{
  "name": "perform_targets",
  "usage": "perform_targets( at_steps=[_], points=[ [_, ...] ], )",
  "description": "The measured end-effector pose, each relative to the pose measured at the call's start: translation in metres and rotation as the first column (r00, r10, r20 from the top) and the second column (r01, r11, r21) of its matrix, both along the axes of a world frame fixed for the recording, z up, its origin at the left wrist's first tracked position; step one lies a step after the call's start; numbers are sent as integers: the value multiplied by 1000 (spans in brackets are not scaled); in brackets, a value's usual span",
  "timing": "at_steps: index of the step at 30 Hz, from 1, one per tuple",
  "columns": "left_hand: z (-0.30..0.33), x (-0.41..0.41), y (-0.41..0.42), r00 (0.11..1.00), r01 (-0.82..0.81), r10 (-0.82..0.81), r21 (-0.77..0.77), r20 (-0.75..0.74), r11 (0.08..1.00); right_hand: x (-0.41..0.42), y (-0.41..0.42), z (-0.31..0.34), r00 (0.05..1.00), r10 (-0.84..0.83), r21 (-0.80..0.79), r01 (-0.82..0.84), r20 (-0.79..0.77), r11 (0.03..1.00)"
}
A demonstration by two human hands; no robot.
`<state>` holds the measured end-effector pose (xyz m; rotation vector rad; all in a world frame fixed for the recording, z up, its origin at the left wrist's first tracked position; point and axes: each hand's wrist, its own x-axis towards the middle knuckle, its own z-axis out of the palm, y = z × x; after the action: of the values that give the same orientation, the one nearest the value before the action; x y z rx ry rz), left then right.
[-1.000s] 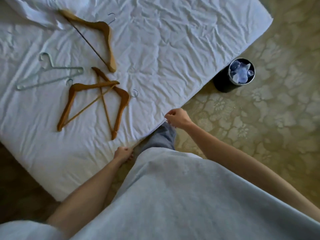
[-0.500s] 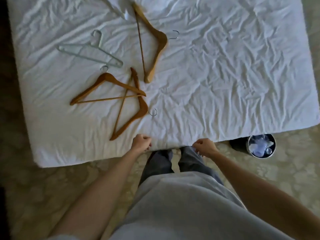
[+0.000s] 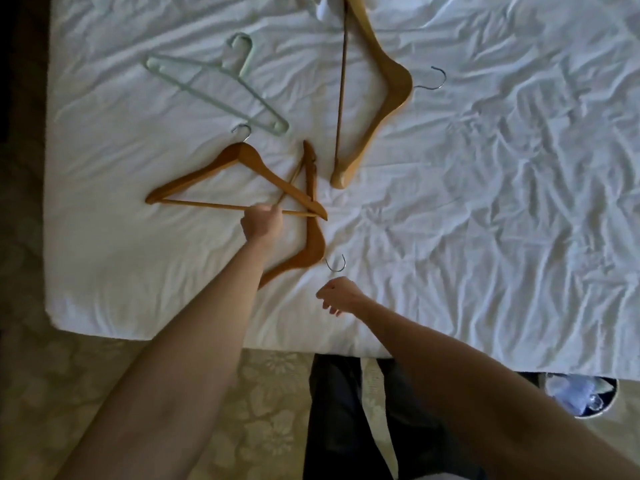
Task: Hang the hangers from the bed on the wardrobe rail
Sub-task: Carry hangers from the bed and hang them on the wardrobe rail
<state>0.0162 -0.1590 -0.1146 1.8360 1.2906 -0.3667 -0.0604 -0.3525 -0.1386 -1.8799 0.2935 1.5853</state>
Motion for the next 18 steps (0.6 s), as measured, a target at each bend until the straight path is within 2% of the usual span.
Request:
perform_targets(
  at_steps=[3,5,8,10,11,13,16,18],
  points=[
    [-32,43,19,998,-59,58,42,26,997,13,32,-28,990,-113,60,118,-84,991],
    [-50,63,27,991,-130,128,33,34,991,15,48,-38,942,-295,66,308,-158,949],
    [-73,84,33,985,-170,171,7,-22,985,14,72,-53,726,-650,-51,657,-225,752],
    [-85,94,35,982,-183,183,-2,-47,983,12,80,-59,591,-779,-121,775,-210,621],
    [-93,97,39,981,-187,187,-8,-49,982,12,82,-60,565,-800,-141,791,-202,595],
    [-104,98,45,975,-220,218,-34,-34,975,13,76,-60,589,-796,-156,781,-140,605],
    [-64,91,37,973,-233,233,-25,-2,972,19,57,-45,689,-724,-149,720,41,677],
    [-39,79,36,976,-216,216,8,1,976,27,43,-24,721,-683,-121,693,118,711]
  ],
)
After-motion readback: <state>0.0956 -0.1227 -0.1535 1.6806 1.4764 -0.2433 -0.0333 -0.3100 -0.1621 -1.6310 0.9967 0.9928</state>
